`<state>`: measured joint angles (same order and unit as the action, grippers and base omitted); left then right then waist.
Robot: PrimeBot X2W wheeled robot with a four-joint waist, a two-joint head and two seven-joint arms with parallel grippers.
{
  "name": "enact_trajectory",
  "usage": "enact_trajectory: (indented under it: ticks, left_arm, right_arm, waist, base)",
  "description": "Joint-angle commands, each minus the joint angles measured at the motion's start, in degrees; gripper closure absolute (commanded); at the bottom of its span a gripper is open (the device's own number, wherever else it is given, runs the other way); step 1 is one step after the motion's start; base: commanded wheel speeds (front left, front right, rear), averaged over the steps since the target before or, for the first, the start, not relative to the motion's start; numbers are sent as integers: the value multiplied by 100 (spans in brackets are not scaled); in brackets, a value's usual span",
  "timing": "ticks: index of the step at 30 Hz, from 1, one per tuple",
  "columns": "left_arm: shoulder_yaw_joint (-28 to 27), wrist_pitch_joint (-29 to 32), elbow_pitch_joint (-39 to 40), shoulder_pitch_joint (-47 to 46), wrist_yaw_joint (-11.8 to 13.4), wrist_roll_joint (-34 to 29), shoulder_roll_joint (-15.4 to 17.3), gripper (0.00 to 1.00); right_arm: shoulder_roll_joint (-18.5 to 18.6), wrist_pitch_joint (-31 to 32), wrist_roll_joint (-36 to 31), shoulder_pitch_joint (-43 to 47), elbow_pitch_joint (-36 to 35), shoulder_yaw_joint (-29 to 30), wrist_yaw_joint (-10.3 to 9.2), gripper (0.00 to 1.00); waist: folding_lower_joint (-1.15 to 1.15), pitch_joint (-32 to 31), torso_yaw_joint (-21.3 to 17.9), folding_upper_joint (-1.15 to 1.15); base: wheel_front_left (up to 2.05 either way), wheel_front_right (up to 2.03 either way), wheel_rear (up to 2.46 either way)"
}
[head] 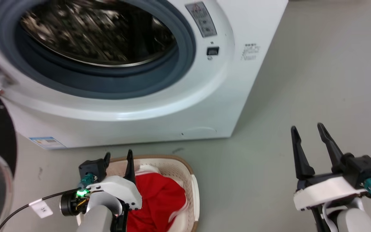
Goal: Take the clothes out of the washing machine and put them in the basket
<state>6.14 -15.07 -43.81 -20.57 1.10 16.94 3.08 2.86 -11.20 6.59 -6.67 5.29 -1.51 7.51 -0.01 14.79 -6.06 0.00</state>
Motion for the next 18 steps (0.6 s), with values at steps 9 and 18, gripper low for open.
enact_trajectory:
  ticks: [9, 18]
  left_arm:
    - [-148, -14, 2001, 696, 103, -345, -21, 0]
    - [-117, -14, 2954, 1283, 119, -920, 20, 0]
  right_arm:
    - [2, 265, -149, 494, -317, 305, -4, 0]
    - [1, 478, -270, 884, -582, 382, -4, 0]
  waist:
    - [1, -861, 432, 0]
    - [1, -1357, 482, 0]
  base:
    - [0, 0, 0]
    - [0, 0, 0]
